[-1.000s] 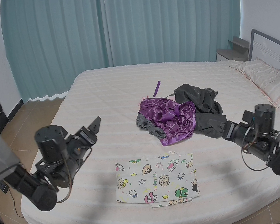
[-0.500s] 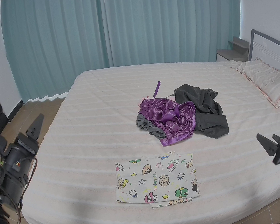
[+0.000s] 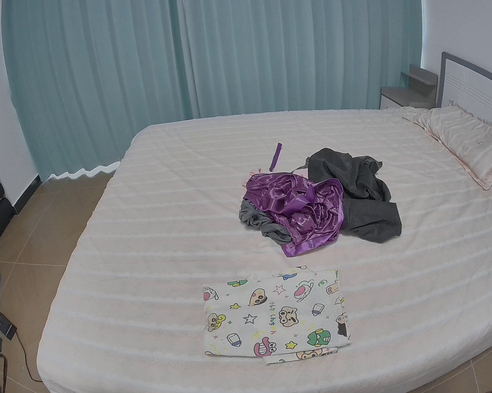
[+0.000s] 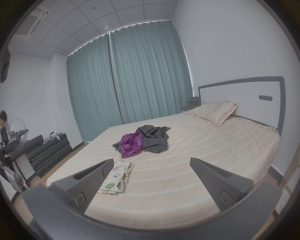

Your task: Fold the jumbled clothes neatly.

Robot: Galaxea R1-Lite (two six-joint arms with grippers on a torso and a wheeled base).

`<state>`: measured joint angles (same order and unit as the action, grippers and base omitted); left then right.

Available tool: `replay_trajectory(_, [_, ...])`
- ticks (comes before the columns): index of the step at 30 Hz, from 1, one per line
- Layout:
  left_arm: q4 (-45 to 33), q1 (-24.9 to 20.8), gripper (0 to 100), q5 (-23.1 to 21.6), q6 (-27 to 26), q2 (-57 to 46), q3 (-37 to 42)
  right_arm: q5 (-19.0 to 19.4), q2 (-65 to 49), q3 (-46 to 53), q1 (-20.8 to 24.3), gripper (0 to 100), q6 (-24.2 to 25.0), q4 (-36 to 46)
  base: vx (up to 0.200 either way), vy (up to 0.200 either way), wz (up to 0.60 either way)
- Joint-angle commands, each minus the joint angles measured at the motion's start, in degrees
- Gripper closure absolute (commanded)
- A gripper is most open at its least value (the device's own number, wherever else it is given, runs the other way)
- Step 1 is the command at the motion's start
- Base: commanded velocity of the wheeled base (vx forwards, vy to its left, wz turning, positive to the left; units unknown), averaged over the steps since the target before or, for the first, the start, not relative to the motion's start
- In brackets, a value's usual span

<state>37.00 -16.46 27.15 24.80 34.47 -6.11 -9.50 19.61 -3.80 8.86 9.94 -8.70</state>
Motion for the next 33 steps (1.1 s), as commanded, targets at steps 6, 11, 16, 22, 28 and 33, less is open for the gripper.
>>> replay_trajectory(6, [-19.51,15.40,0,1.15,-16.09,-31.75,2.15,1.41,-19.61,1.08,-8.25,0,-12.48,11.69,0.000,0.000,0.00])
replay_trajectory(11, [-21.27,16.02,0,0.62,-24.27,-34.47,3.12,0.97,-19.61,1.25,-8.25,0,-14.51,10.81,0.000,0.000,0.00])
replay_trajectory(16, [-21.44,16.02,0,-1.04,-25.32,-34.47,6.11,3.26,-19.61,3.63,-8.42,0,-20.13,4.66,0.000,0.000,0.00])
replay_trajectory(22, [-26.72,16.02,0,-5.35,-24.44,-34.47,6.11,13.10,-19.61,3.72,-8.42,0,-17.85,5.01,0.000,0.000,0.00])
replay_trajectory(28, [-33.22,16.02,0,-13.09,-23.57,-34.47,6.11,15.91,-19.61,3.54,-8.42,0,-12.92,5.98,0.000,0.000,0.00])
replay_trajectory(33, [-33.39,16.02,0,-20.73,-22.77,-34.47,6.11,6.68,-19.61,3.80,-8.60,0,-10.99,8.53,0.000,0.000,0.00])
